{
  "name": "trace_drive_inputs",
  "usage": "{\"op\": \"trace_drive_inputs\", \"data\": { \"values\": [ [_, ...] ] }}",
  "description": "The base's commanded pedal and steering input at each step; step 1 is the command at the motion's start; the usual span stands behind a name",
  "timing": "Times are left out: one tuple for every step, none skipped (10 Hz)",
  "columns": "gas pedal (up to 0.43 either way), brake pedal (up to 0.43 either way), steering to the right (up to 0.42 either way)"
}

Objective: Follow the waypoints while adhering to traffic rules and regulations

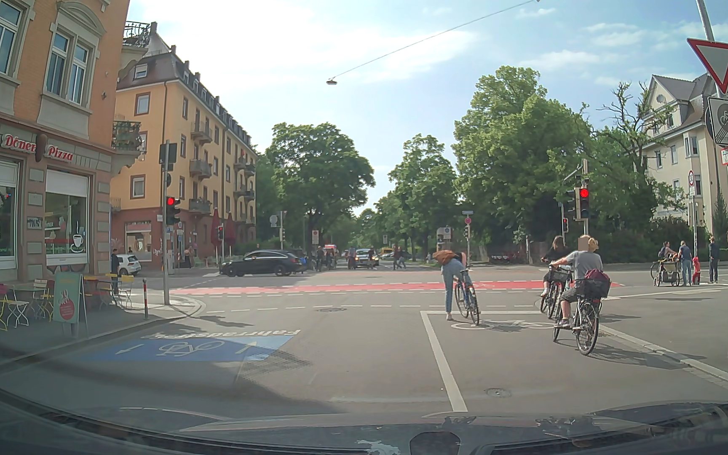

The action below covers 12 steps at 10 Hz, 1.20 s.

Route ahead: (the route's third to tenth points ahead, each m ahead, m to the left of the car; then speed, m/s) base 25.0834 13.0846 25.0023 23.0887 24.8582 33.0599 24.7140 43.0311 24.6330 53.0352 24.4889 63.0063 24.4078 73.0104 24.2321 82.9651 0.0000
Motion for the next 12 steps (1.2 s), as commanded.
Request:
{"op": "trace_drive_inputs", "data": {
  "values": [
    [0.0,0.287,-0.014],
    [0.0,0.287,-0.014],
    [0.0,0.287,-0.014],
    [0.0,0.287,-0.014],
    [0.0,0.287,-0.014],
    [0.0,0.287,-0.014],
    [0.0,0.287,-0.014],
    [0.0,0.287,-0.014],
    [0.0,0.287,-0.014],
    [0.0,0.287,-0.014],
    [0.0,0.287,-0.014],
    [0.0,0.287,-0.014]
  ]
}}
